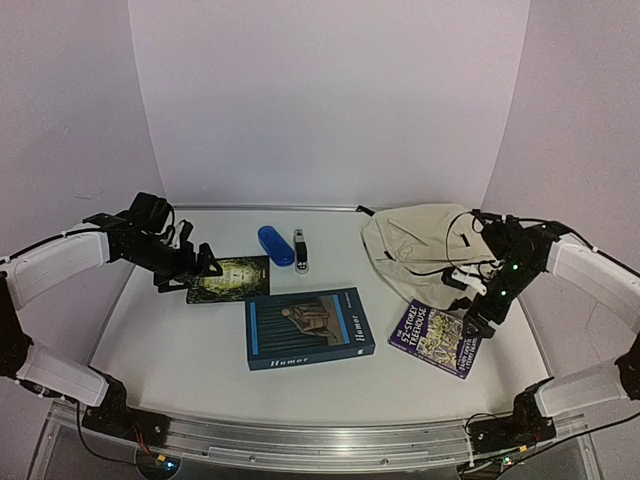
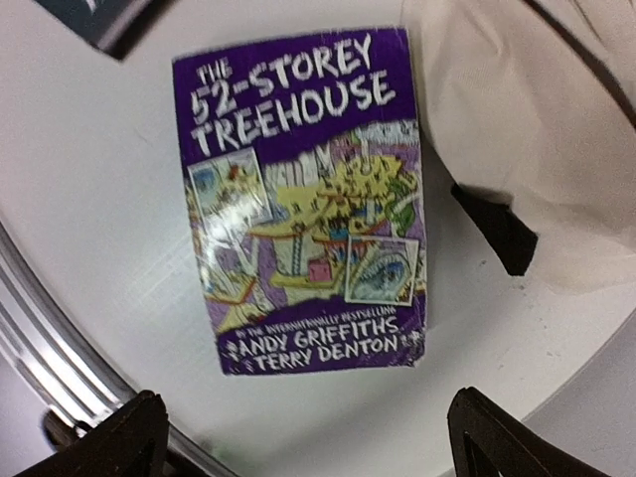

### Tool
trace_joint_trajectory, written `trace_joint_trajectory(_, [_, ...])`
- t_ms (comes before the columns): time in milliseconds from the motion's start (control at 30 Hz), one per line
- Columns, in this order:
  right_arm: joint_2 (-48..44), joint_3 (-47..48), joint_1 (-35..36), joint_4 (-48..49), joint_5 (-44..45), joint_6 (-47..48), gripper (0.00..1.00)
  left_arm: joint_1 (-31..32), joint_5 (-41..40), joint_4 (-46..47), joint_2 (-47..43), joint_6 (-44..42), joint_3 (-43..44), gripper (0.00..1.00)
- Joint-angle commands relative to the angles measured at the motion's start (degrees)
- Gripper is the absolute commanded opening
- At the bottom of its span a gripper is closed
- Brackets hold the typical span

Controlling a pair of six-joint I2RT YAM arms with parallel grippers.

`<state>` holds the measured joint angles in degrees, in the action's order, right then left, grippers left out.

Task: Pack the student bag
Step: Move the book to the center of the board.

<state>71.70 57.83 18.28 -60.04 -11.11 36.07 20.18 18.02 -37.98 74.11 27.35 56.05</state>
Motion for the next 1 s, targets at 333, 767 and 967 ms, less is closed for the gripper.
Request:
trace_joint_trajectory(333, [9.9,-7.9,-10.5,5.0,18.7,30.5,0.98,-0.1,2.0,1.0,-2.0,0.8,2.3,1.0])
trace_joint_trajectory(767, [16.8,-10.6,-6.2,13.9,8.3,27.0,0.96,-0.1,1.1,0.1,-5.7,1.6,1.6,1.0])
trace_joint_trajectory(967, [19.2,-8.6,0.0,16.0,5.7,22.1,0.86,-0.1,0.8,0.0,-5.2,2.1,1.9,1.0])
